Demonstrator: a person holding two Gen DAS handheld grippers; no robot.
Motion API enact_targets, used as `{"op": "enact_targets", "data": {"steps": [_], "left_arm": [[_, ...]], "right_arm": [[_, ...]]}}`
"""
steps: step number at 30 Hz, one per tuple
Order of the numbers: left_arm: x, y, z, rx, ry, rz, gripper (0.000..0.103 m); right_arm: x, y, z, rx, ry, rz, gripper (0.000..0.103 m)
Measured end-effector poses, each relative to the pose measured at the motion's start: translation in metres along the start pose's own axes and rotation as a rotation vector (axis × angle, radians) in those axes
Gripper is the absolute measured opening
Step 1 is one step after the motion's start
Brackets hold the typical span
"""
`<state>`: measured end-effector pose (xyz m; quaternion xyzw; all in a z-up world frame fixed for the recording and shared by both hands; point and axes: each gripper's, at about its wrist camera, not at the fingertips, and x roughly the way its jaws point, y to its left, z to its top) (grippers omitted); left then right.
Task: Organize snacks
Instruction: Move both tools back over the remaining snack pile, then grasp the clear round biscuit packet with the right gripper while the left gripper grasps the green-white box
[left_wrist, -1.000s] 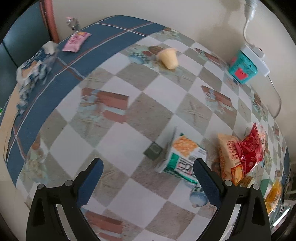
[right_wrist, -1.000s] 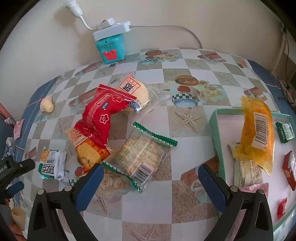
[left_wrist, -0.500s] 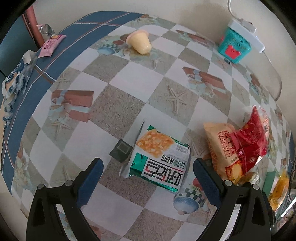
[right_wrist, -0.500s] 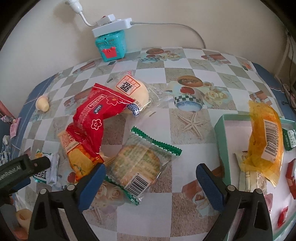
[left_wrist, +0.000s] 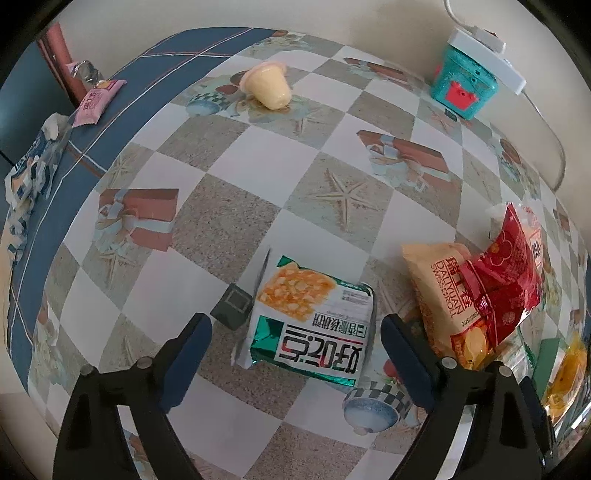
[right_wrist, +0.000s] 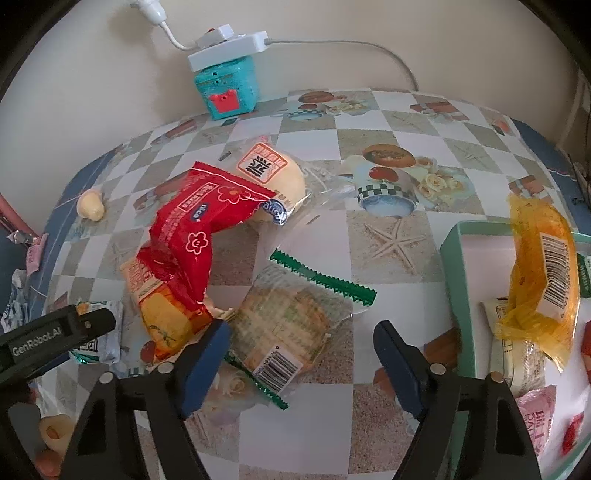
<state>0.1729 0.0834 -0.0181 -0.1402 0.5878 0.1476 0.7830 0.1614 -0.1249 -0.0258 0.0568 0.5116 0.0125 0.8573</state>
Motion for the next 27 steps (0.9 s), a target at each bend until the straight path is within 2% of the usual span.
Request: {"op": "enact_targets", "data": {"steps": [2, 3, 5, 13, 18, 27], "left_arm": [[0.002, -0.002, -0.001, 0.006, 0.003, 0.001, 0.092], [0.002, -0.003, -0.001, 0.008, 0.004, 0.003, 0.083], [0.004, -0.004, 0.0, 0.001, 0.006, 0.0, 0.075], [0.002, 0.003, 0.002, -0.05, -0.007, 0.022, 0.071], [-0.008, 0.01, -0.001, -0.069, -0.034, 0.033, 0.068], [-0.021, 0.012, -0.006, -0.071, -0.064, 0.028, 0.061]], "right_arm": [[0.001, 0.001, -0.001, -0.007, 0.004, 0.005, 0.081], [0.001, 0.001, -0.001, -0.009, 0.005, 0.009, 0.078], [0.001, 0.001, -0.001, -0.004, 0.005, 0.021, 0.074], [-0.001, 0.001, 0.0, -0.002, 0.007, 0.03, 0.065], [-0.003, -0.001, 0.0, 0.005, 0.007, 0.037, 0.055], [-0.009, -0.01, -0.003, 0.037, 0.01, 0.054, 0.053]]}}
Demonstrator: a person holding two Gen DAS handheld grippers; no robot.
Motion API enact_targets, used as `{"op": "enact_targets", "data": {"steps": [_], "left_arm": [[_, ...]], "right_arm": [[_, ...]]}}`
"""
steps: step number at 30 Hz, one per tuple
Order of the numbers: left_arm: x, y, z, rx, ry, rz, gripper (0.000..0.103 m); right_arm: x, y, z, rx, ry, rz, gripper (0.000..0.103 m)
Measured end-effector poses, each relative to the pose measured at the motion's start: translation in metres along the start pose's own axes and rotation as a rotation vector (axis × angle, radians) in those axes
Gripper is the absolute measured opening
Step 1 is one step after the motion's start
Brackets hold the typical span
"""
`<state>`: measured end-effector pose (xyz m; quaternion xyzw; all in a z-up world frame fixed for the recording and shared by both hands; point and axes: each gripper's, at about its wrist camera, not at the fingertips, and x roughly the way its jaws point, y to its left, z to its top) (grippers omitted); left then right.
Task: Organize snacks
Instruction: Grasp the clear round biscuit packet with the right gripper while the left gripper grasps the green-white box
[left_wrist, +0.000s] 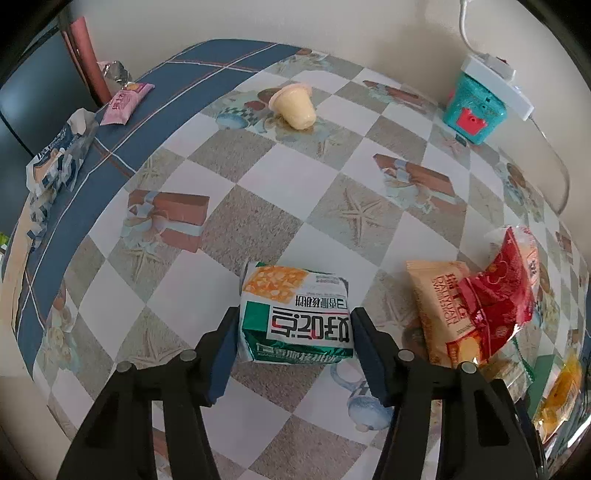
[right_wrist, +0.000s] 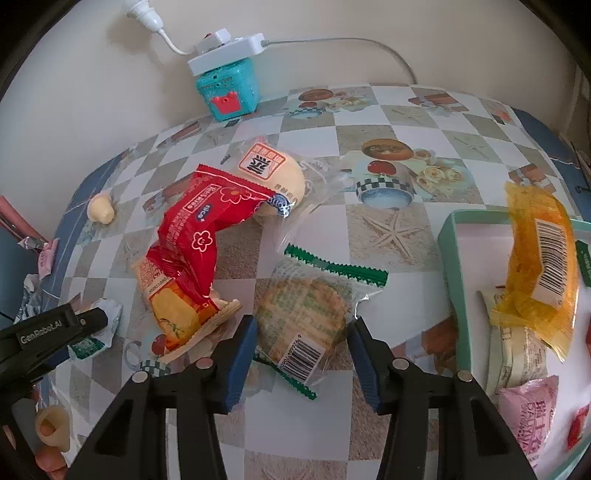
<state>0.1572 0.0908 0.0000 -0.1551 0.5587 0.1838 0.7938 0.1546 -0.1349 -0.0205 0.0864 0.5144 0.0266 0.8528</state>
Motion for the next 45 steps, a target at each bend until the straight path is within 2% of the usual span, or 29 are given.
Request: {"op": "enact_targets", "data": {"steps": [6, 14, 16, 17, 18, 25, 28, 30, 34, 45], "left_arm": [[-0.01, 0.005, -0.002, -0.007, -0.015, -0.004, 0.059], [-0.036, 0.008, -0.006, -0.005, -0.076, -0.015, 0.059], [-0.043, 0.009, -0.007, -0.005, -0.089, -0.019, 0.058], [-0.046, 0.01, -0.008, -0.005, -0.095, -0.021, 0.058], [-0.05, 0.011, -0.008, -0.006, -0.104, -0.025, 0.058], [-0.065, 0.012, -0.012, -0.001, -0.134, -0.032, 0.058], [-0.067, 0.013, -0.012, -0.007, -0.136, -0.034, 0.058], [-0.067, 0.013, -0.012, -0.008, -0.135, -0.033, 0.058], [-0.065, 0.013, -0.012, -0.009, -0.128, -0.035, 0.059], [-0.056, 0.012, -0.014, -0.012, -0.101, -0.04, 0.059]], "right_arm": [[-0.014, -0.004, -0.002, 0.018, -0.019, 0.014, 0.052], [-0.029, -0.004, -0.006, 0.018, -0.028, 0.027, 0.051], [-0.034, -0.005, -0.009, 0.017, -0.033, 0.028, 0.049], [-0.037, -0.005, -0.01, 0.015, -0.039, 0.027, 0.04], [-0.04, -0.004, -0.01, 0.013, -0.044, 0.023, 0.035], [-0.039, -0.006, -0.013, 0.007, -0.029, 0.027, 0.036], [-0.036, -0.008, -0.013, 0.016, -0.015, 0.055, 0.043], [-0.034, -0.008, -0.013, 0.017, -0.008, 0.062, 0.07], [-0.028, -0.003, -0.015, 0.004, 0.014, 0.073, 0.071], [-0.002, 0.015, -0.028, -0.073, 0.066, -0.017, 0.07]]}}
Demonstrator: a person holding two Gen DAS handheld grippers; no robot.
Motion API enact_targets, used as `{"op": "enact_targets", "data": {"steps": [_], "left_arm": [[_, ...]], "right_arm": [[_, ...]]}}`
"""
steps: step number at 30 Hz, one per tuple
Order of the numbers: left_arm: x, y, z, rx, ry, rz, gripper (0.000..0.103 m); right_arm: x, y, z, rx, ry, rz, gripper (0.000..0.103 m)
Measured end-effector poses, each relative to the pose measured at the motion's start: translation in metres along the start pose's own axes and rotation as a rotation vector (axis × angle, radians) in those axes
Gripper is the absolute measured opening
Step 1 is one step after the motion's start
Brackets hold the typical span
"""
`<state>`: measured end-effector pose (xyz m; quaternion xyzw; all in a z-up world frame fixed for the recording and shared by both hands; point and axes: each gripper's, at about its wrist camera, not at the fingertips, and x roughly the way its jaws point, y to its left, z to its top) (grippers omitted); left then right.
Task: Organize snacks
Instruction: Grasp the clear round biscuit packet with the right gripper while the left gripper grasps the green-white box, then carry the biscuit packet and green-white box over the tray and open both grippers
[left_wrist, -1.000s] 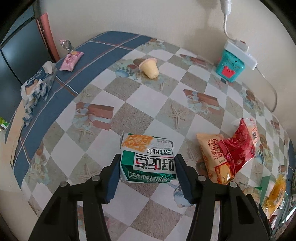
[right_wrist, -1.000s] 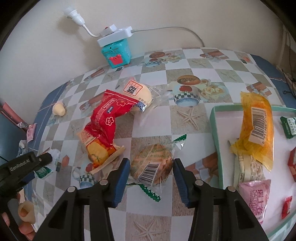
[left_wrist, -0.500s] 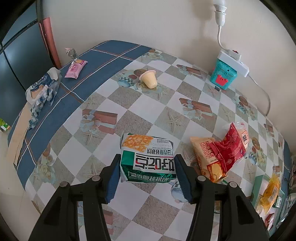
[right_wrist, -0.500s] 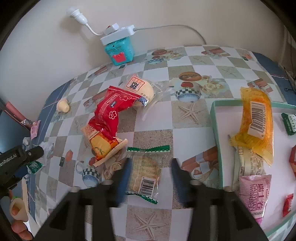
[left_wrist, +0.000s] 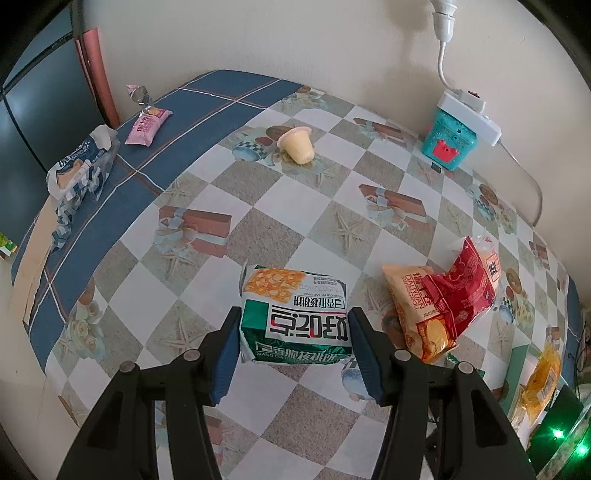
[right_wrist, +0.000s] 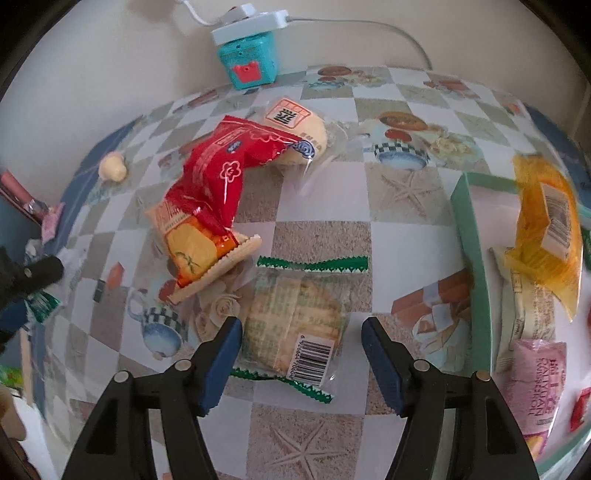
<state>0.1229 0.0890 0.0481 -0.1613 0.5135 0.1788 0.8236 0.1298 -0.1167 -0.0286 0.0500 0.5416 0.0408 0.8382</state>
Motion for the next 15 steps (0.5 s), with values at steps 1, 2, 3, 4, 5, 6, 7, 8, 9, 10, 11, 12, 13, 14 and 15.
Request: {"op": "enact_targets", "data": {"steps": [1, 2, 3, 4, 5, 6, 7, 8, 9, 10, 11, 12, 13, 14, 15], "left_arm": [[0.0, 0.0, 0.0, 0.0, 0.001, 0.0, 0.059], [0.0, 0.0, 0.0, -0.001, 0.001, 0.001, 0.059], [0.0, 0.0, 0.0, -0.002, 0.002, 0.001, 0.059], [0.0, 0.0, 0.0, -0.003, 0.002, 0.002, 0.059], [0.0, 0.0, 0.0, -0.004, 0.001, 0.002, 0.059], [0.0, 0.0, 0.0, -0.004, 0.0, 0.002, 0.059], [0.0, 0.0, 0.0, -0.004, -0.002, 0.002, 0.059], [-0.001, 0.0, 0.0, -0.003, -0.005, 0.0, 0.059], [-0.002, 0.0, 0.0, -0.003, -0.008, -0.001, 0.059], [-0.004, 0.0, 0.0, -0.002, -0.012, -0.002, 0.059], [-0.006, 0.0, 0.0, -0.001, -0.016, -0.003, 0.059], [-0.009, -0.001, 0.0, 0.0, -0.022, -0.004, 0.059], [-0.012, -0.002, 0.001, 0.002, -0.029, -0.005, 0.059], [-0.015, -0.004, 0.0, 0.005, -0.038, -0.007, 0.059], [-0.018, -0.005, 0.001, 0.008, -0.044, -0.009, 0.058]], "right_arm": [[0.0, 0.002, 0.0, -0.008, -0.003, -0.008, 0.069], [-0.001, 0.002, 0.0, -0.008, -0.005, -0.008, 0.06], [-0.002, 0.002, -0.001, -0.009, -0.008, -0.005, 0.055], [-0.003, 0.002, -0.001, -0.009, -0.01, -0.007, 0.055], [-0.004, 0.002, -0.001, -0.008, -0.013, -0.015, 0.053], [-0.005, 0.002, -0.001, -0.008, -0.015, -0.02, 0.053], [-0.006, 0.0, -0.001, -0.004, -0.019, -0.021, 0.053], [-0.009, 0.0, -0.001, 0.0, -0.021, -0.019, 0.053], [-0.012, 0.0, -0.001, 0.004, -0.028, -0.016, 0.053], [-0.016, -0.001, 0.0, 0.005, -0.037, -0.016, 0.053], [-0.022, -0.001, 0.001, 0.004, -0.053, -0.016, 0.053], [-0.028, -0.001, 0.002, 0.004, -0.069, -0.017, 0.053], [-0.036, -0.002, 0.003, 0.006, -0.087, -0.018, 0.053], [-0.044, -0.004, 0.004, 0.013, -0.106, -0.017, 0.053], [-0.051, -0.006, 0.005, 0.02, -0.121, -0.016, 0.053]]}}
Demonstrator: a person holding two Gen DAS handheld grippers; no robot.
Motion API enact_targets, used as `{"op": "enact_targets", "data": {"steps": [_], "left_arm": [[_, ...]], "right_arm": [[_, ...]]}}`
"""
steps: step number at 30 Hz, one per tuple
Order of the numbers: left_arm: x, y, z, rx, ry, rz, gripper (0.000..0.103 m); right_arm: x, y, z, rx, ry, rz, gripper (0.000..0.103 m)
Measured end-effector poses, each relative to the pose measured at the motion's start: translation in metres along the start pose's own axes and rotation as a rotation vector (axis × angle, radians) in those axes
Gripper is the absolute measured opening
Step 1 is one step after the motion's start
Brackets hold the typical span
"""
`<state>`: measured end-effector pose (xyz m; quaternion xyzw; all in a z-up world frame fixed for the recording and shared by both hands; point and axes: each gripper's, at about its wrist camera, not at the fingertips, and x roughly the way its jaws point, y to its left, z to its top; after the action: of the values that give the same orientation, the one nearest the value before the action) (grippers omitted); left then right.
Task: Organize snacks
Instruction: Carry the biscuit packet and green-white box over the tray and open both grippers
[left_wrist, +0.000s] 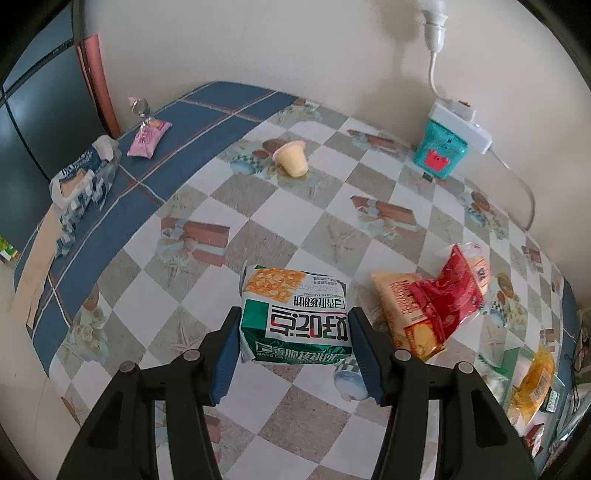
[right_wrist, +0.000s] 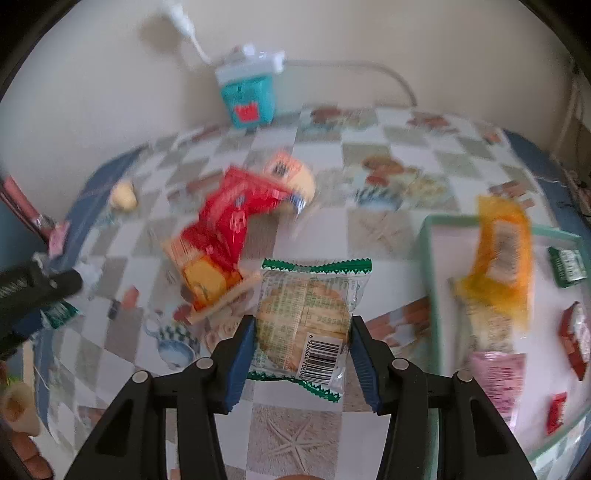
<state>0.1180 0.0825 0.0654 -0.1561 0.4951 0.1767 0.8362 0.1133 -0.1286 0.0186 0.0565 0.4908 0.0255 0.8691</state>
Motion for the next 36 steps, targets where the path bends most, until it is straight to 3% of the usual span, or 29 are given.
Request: {"op": "enact_targets", "data": {"steps": [7, 20, 28, 36], "left_arm": [[-0.023, -0.02, -0.004, 0.049, -0.046, -0.025, 0.058], [-0.068, -0.105, -0.031, 0.217, -0.103, -0.141, 0.059], [-0.084, -0.172, -0.066, 0.375, -0.113, -0.19, 0.059], [-0.09, -0.233, -0.113, 0.547, -0.075, -0.258, 0.059]], "right_arm": [[-0.042, -0.031, 0.006, 0.087, -0.064, -0.062, 0.053], [-0.092, -0.152, -0.006, 0.371, -0.11, -0.201, 0.053], [-0.112, -0.226, -0.023, 0.52, -0.102, -0.342, 0.053], [-0.113, -0.253, -0.032, 0.568, -0.09, -0.36, 0.053]]}}
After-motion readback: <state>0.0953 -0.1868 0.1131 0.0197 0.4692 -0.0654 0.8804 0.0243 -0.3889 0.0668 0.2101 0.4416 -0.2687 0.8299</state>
